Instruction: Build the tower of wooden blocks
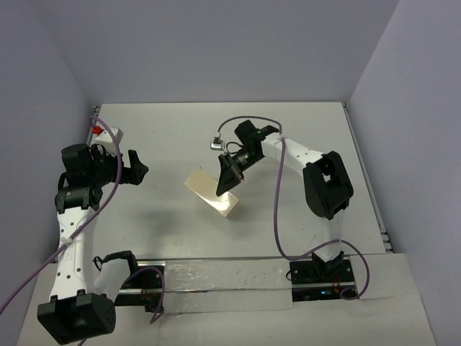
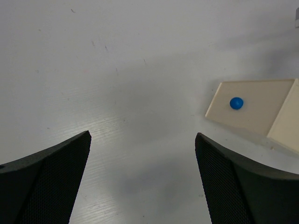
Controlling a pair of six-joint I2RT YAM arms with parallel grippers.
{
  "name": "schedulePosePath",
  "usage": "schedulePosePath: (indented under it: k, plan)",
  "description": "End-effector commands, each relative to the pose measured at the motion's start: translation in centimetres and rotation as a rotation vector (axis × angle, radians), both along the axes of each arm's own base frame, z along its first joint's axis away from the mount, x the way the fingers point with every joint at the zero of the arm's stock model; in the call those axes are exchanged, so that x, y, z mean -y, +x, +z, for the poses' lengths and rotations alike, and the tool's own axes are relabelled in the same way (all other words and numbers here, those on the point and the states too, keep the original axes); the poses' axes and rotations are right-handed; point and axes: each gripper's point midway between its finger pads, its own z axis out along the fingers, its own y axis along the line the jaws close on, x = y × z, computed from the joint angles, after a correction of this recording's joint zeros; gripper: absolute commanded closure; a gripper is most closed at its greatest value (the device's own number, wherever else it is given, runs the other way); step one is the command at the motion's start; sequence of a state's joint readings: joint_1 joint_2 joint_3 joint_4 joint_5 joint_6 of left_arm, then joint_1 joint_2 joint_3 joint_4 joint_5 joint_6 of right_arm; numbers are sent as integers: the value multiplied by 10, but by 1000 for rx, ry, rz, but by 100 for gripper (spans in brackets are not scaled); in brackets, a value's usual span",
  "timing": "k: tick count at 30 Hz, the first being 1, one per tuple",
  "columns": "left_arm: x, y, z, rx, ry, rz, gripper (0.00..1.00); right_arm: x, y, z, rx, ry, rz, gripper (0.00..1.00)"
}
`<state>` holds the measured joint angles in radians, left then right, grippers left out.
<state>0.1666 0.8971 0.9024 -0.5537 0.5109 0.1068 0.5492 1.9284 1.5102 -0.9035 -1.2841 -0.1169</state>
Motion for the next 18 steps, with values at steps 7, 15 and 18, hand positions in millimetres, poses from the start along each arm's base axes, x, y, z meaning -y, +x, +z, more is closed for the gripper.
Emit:
schedulePosePath:
  k: [7, 15, 18]
  plan:
    - [4, 2, 12, -2, -52, -8, 1, -13, -27, 14, -281, 216, 94, 100]
    - [4, 1, 10, -8, -60, 1, 1, -21, -16, -9, -462, 106, 62, 100]
    - [3, -1, 4, -16, -60, 11, 1, -22, -13, -20, -569, 41, 41, 100]
